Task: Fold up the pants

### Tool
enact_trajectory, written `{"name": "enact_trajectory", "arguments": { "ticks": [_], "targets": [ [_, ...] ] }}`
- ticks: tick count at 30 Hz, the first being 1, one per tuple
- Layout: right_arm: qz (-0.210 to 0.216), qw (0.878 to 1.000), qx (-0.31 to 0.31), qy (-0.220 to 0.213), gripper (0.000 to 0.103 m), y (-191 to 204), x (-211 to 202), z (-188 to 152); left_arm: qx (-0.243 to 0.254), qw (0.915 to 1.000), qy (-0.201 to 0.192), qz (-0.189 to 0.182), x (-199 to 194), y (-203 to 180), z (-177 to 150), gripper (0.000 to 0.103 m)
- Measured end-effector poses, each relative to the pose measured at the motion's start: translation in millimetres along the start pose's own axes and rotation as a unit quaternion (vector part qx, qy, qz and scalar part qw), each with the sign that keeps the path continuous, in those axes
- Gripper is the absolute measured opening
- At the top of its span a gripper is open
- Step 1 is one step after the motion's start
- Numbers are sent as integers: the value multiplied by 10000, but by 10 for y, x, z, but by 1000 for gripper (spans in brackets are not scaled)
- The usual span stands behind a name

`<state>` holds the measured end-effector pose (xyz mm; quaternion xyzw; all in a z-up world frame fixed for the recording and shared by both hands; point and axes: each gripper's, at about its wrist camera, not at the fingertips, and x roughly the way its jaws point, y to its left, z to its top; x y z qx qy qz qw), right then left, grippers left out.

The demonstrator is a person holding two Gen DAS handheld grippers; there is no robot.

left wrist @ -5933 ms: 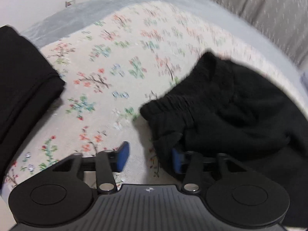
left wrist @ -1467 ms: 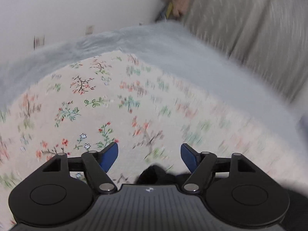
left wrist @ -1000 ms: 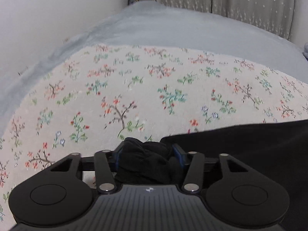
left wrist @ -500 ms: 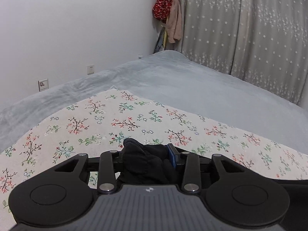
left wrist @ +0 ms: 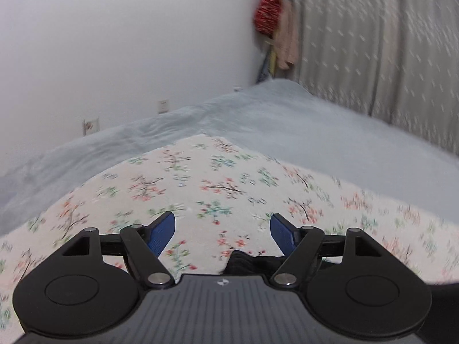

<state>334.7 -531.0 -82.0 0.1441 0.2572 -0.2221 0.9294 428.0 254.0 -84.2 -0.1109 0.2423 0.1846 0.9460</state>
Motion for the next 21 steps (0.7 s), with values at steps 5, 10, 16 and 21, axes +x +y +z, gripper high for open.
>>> {"name": "enact_trajectory", "arguments": {
  "ticks": [5, 10, 16, 21],
  "targets": [
    [-135, 9965, -464, 688, 34, 42, 292, -188, 829, 9955, 379, -258, -211, -219, -283, 90],
    [-1627, 9693, -1693, 733, 34, 448, 249, -146, 433, 9970, 635, -43, -524, 54, -247, 87],
    [-1389, 9797, -1438, -163, 69, 521, -757, -75, 47, 9957, 925, -63, -1198, 511, -241, 93],
    [-318, 9942, -1005, 212, 73, 493, -1532, -473, -580, 9854, 1566, -331, -1615, 745, -623, 98]
  ]
}}
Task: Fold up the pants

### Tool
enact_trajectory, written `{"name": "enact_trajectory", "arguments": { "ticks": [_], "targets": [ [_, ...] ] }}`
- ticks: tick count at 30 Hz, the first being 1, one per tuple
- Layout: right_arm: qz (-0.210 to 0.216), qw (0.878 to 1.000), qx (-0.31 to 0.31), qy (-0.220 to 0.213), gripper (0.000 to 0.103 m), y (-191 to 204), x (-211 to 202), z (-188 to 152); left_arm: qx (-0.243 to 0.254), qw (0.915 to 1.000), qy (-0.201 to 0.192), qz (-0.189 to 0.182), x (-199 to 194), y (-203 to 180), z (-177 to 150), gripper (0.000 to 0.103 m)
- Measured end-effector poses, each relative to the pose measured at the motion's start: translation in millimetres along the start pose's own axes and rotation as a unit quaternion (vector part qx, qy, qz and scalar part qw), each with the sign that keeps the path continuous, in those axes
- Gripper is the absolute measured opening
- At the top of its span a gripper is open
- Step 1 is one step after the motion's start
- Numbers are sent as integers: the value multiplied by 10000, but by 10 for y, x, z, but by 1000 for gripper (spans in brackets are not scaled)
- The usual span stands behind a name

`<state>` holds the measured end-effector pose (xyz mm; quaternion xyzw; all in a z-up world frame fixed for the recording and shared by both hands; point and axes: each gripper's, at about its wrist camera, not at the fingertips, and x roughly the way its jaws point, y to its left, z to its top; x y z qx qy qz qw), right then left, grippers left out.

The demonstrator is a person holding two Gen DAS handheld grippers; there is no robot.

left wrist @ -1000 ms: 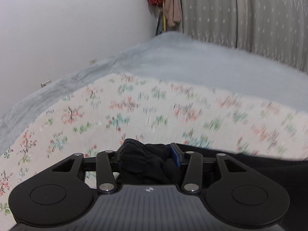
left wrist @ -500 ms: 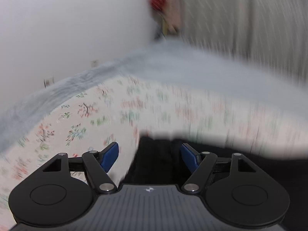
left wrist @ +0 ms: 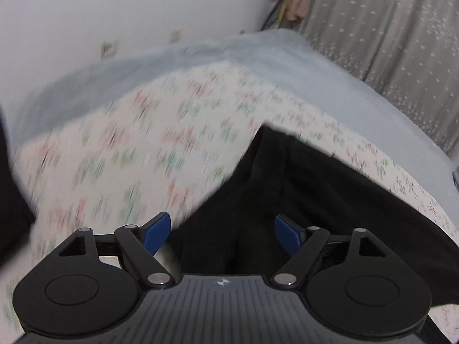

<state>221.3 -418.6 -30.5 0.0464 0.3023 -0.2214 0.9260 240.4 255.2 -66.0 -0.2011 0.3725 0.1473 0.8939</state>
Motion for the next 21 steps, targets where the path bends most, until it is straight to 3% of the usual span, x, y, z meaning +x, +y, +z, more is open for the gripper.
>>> {"name": "enact_trajectory", "arguments": {
  "ticks": [5, 9, 12, 15, 17, 19, 21],
  "targets": [
    [880, 9938, 478, 474, 73, 19, -771, -913, -599, 9973, 403, 106, -52, 234, -288, 98],
    [817, 9917, 677, 730, 73, -96, -1155, -1536, -816, 9953, 513, 113, 5, 282, -337, 98],
    [664, 9853, 1342, 826, 73, -363, -1344, -1781, -919, 9937, 635, 3, 174, 258, -388, 94],
    [445, 9765, 1994, 683, 73, -679, -1539, -1882, -1076, 9913, 754, -106, 330, 247, -414, 78],
    [211, 9740, 2169, 616, 73, -865, -1568, -1900, -985, 9933, 599, -50, 345, 216, -406, 30],
    [-101, 9671, 2460, 634, 72, -1066, -1580, -1943, -1040, 9931, 537, -101, 332, 241, -416, 25],
    [-225, 9584, 2787, 577, 65, -1249, -1575, -1996, -1021, 9937, 453, -98, 313, 287, -428, 25]
  ]
}}
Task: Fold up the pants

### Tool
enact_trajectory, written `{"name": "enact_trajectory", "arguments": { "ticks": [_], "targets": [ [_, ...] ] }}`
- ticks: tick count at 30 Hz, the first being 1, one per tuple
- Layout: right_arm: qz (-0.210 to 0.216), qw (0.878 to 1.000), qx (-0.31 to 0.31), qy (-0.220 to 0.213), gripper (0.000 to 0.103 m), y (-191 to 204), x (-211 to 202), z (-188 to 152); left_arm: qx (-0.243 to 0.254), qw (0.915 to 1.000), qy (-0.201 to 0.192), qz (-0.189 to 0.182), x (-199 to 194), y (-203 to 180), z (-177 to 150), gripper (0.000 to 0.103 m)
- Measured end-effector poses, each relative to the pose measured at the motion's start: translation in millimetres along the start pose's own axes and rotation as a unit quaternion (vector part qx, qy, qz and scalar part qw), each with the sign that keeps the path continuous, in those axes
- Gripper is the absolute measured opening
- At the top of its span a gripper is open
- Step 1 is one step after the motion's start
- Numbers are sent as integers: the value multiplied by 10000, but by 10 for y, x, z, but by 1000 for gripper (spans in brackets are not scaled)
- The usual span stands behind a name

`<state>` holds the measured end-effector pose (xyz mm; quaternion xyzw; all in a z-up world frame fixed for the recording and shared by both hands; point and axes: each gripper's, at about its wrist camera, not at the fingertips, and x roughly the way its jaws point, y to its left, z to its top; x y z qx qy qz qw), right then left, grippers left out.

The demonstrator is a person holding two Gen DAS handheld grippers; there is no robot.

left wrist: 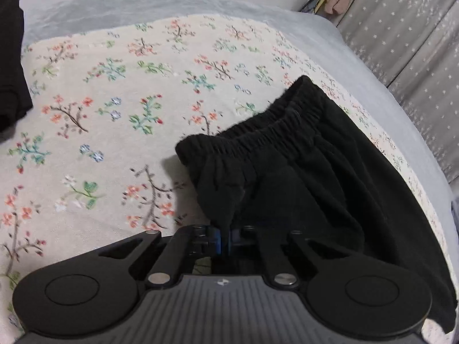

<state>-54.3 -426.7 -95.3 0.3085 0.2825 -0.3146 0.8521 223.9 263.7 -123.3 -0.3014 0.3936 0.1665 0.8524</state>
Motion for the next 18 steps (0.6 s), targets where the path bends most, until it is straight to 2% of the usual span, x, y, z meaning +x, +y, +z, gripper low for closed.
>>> {"name": "enact_trajectory", "arguments": {
  "ticks": [3, 5, 7, 10, 13, 18],
  "targets": [
    [33, 9993, 245, 271, 41, -108, 211, 3, -199, 9997, -125, 16, -92, 111, 53, 25],
    [222, 9988, 202, 399, 22, -100, 309, -28, -134, 9995, -272, 37, -178, 142, 105, 25],
    [254, 9987, 92, 431, 11, -36, 406, -30, -31, 9994, -350, 76, -248, 161, 139, 25],
    [315, 9993, 123, 136, 4, -9, 265, -51, -120, 9993, -331, 124, -324, 273, 198, 25],
    [494, 9986, 106, -181, 3, 34, 24, -47, 4, 9988, -432, 211, -410, 315, 208, 25],
    [252, 9995, -145, -131, 3, 114, -11, -90, 244, 9983, -358, 402, -492, 330, 141, 25]
  ]
}}
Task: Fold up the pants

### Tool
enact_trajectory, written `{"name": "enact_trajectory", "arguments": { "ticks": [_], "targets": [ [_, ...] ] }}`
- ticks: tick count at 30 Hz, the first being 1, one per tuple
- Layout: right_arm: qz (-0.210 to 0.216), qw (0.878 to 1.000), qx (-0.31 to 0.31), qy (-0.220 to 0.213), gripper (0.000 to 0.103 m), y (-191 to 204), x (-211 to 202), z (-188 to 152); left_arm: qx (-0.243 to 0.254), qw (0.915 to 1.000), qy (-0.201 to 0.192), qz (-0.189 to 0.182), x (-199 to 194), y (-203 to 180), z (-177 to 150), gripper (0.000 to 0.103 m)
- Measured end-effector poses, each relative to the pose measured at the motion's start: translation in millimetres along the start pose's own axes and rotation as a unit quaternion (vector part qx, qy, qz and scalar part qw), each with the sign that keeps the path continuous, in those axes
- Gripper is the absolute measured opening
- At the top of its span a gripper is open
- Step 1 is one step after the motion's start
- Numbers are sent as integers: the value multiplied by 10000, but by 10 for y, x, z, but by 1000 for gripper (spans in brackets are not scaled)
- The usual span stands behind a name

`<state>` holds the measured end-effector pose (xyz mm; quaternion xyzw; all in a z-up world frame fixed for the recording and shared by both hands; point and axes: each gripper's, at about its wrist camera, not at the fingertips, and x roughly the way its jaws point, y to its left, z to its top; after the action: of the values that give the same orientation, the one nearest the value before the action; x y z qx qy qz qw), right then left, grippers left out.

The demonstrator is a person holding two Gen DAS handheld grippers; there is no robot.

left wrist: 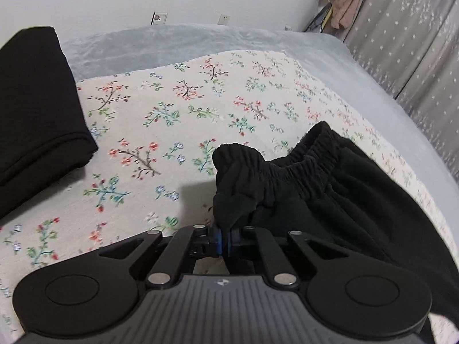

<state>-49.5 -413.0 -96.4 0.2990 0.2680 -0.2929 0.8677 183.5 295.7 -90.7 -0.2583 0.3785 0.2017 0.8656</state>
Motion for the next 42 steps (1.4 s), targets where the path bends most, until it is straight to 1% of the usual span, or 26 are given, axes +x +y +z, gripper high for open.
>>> {"name": "enact_trajectory", "arguments": {
  "ticks": [2, 3, 4, 5, 6, 7, 8, 10, 11, 13, 14, 15, 16, 17, 19, 20, 22, 25, 28, 30, 32, 34, 36, 38, 41, 42],
  "targets": [
    [-51, 10000, 3, 12, 3, -16, -13, -15, 258, 9996, 75, 54, 34, -34, -27, 25],
    [-67, 10000, -40, -9, 3, -1, -29, -12, 512, 9985, 205, 37, 87, -67, -38, 25],
    [-112, 9999, -98, -1, 3, 20, -12, -9, 771, 9961, 428, 12, 166, -99, -51, 27],
    [-173, 9997, -159, 54, 3, 31, 22, -13, 905, 9937, 657, -13, 238, -107, -54, 33],
    [-221, 9995, -165, 123, 3, 26, 64, -19, 910, 9926, 808, -43, 278, -69, -44, 36],
    [-227, 9995, -114, 180, 4, 4, 74, -19, 824, 9932, 814, -86, 274, -11, -22, 46],
    [-175, 9997, -41, 185, 4, -22, 60, -12, 698, 9945, 773, -121, 246, 51, 8, 55],
    [-100, 9999, 34, 83, 5, -41, 21, 3, 463, 9957, 747, -275, 183, 170, 92, 62],
    [-114, 9999, -4, -54, 5, -28, -36, 4, 405, 9959, 728, -355, 140, 204, 133, 66],
    [-467, 9974, -312, -451, 6, 42, -168, 30, 457, 9965, 596, -376, 35, 177, 192, 70],
    [-517, 9961, -387, -604, 8, 60, -222, 64, 534, 9967, 511, -350, -20, 124, 211, 72],
    [-522, 9956, -396, -668, 10, 73, -248, 102, 607, 9968, 406, -320, -70, 84, 225, 74],
    [-517, 9954, -439, -683, 13, 89, -250, 147, 654, 9972, 278, -250, -117, 35, 237, 79],
    [-481, 9948, -583, -680, 13, 129, -230, 177, 694, 9973, 150, -194, -161, 21, 253, 85],
    [-449, 9936, -844, -594, 13, 211, -135, 198, 647, 9978, -11, -147, -195, 50, 268, 90],
    [-410, 9937, -905, -512, 13, 238, -84, 193, 624, 9979, -81, -144, -187, 56, 294, 90],
    [-274, 9947, -924, -360, 13, 268, 34, 170, 805, 9959, -194, -370, -134, -19, 335, 90],
    [-232, 9954, -916, -152, 13, 350, 244, 165, 1179, 9895, -10, -836, 71, -286, 422, 90],
    [84, 9944, -1058, 15, 13, 533, 390, 206, 1408, 9850, 25, -993, 329, -661, 562, 90],
    [234, 9907, -1339, 62, 18, 691, 482, 293, 1519, 9823, 128, -1091, 535, -889, 668, 93],
    [300, 9880, -1511, 65, 28, 821, 612, 455, 1596, 9810, 224, -1077, 723, -1092, 757, 97],
    [328, 9863, -1614, 112, 29, 960, 807, 673, 1699, 9799, 269, -1010, 878, -1285, 811, 99],
    [420, 9838, -1734, 199, 32, 1115, 1067, 901, 1858, 9778, 233, -942, 1001, -1443, 864, 100],
    [550, 9802, -1880, 306, 44, 1273, 1365, 1106, 1988, 9761, 219, -845, 1107, -1599, 903, 101],
    [678, 9745, -2089, 464, 52, 1500, 1799, 1377, 2283, 9701, 221, -796, 1259, -1788, 916, 102],
    [672, 9736, -2131, 476, 53, 1561, 1921, 1453, 2440, 9667, 222, -738, 1307, -1854, 908, 103]
  ]
}}
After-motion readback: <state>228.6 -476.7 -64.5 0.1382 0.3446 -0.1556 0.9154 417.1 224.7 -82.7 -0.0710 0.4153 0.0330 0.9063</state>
